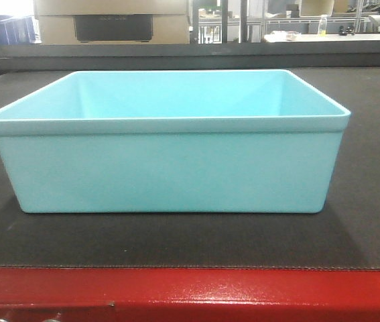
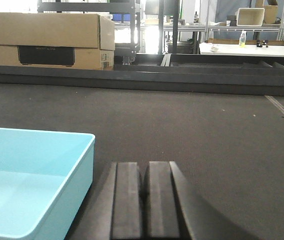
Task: Fetch blue bin and place on conveyor start
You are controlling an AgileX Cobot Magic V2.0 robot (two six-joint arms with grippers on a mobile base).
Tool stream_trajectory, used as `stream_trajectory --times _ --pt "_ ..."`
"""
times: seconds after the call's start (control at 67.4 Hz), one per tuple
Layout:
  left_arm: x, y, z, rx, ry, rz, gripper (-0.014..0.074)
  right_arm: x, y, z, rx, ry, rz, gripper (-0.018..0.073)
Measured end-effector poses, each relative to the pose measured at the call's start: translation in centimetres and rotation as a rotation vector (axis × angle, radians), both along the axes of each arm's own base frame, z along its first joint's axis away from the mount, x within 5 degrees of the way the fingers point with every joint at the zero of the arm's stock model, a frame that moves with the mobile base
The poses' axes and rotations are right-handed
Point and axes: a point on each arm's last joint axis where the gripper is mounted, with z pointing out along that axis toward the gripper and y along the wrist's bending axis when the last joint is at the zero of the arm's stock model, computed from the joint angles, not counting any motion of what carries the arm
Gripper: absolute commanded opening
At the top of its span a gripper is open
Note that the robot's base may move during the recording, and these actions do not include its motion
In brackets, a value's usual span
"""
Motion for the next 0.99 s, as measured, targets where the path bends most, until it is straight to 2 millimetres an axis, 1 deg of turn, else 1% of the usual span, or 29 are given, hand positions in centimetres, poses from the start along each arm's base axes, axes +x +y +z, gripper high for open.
stream_trajectory --times 0.059,0.148,0.993 --pt "0.2 0.0 -1.5 0.001 0.002 -0.004 -0.0111 0.0 0.0 0.0 0.0 0.0 0.0 -0.0162" --pt "0.4 0.0 -2.2 0.001 0.008 -0.006 -0.0111 0.0 0.0 0.0 0.0 0.0 0.0 -0.0162" --pt "0.4 -0.1 -2.2 0.001 -0.01 -0.008 -0.0111 0.0 0.0 0.0 0.0 0.0 0.0 -0.0162"
